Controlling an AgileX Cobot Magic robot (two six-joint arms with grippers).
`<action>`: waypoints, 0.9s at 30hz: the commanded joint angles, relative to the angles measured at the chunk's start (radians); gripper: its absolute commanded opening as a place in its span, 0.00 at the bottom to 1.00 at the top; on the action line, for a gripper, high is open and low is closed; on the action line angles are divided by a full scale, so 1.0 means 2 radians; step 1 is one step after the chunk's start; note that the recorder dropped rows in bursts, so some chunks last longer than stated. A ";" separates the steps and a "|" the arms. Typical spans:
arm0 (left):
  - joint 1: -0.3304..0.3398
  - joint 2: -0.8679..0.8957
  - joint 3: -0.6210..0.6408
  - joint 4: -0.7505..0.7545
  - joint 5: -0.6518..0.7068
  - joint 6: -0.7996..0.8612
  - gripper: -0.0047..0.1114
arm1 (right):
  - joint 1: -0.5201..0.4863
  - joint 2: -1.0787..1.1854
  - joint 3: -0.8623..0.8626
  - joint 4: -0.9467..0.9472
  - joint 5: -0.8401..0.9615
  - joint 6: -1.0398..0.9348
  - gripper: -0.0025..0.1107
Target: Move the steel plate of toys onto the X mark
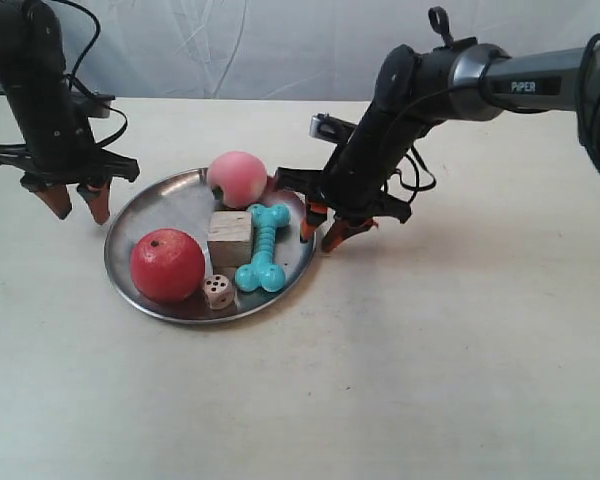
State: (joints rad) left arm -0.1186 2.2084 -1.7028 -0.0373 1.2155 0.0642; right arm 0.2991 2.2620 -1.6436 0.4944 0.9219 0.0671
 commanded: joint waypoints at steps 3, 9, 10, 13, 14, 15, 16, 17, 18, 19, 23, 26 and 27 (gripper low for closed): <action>-0.001 -0.061 -0.003 0.011 0.003 -0.007 0.20 | -0.004 -0.078 -0.003 -0.115 -0.016 0.001 0.29; -0.001 -0.272 0.081 -0.065 -0.128 0.027 0.04 | -0.003 -0.260 0.050 -0.166 -0.026 -0.025 0.02; -0.002 -0.345 0.128 -0.100 -0.173 0.053 0.04 | -0.001 -0.314 0.091 -0.165 -0.053 -0.025 0.02; -0.002 -0.507 0.259 -0.167 -0.273 0.121 0.04 | 0.030 -0.447 0.228 -0.166 -0.151 -0.025 0.02; -0.002 -0.549 0.296 -0.177 -0.299 0.139 0.04 | 0.043 -0.485 0.267 -0.166 -0.182 -0.025 0.02; -0.002 -0.602 0.344 -0.182 -0.330 0.152 0.04 | 0.059 -0.523 0.319 -0.166 -0.222 -0.025 0.02; -0.002 -0.643 0.378 -0.181 -0.353 0.158 0.04 | 0.073 -0.549 0.356 -0.166 -0.253 -0.025 0.02; -0.002 -0.680 0.420 -0.169 -0.373 0.163 0.04 | 0.084 -0.578 0.401 -0.166 -0.294 -0.025 0.02; -0.002 -0.711 0.451 -0.158 -0.387 0.168 0.04 | 0.092 -0.596 0.436 -0.164 -0.327 -0.023 0.02; -0.001 -0.739 0.479 -0.136 -0.391 0.168 0.04 | 0.096 -0.615 0.468 -0.160 -0.355 -0.018 0.02; -0.001 -0.793 0.501 -0.120 -0.317 0.168 0.04 | 0.096 -0.641 0.516 -0.101 -0.338 -0.010 0.02; -0.001 -0.812 0.501 -0.120 -0.299 0.168 0.04 | 0.096 -0.642 0.516 -0.100 -0.319 -0.010 0.02; -0.001 -0.817 0.501 -0.120 -0.299 0.168 0.04 | 0.096 -0.642 0.516 -0.100 -0.319 -0.010 0.02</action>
State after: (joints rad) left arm -0.1186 0.6088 -0.7049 -0.2816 0.5970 0.3963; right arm 0.4888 0.9882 -0.6170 0.2844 0.2795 0.0451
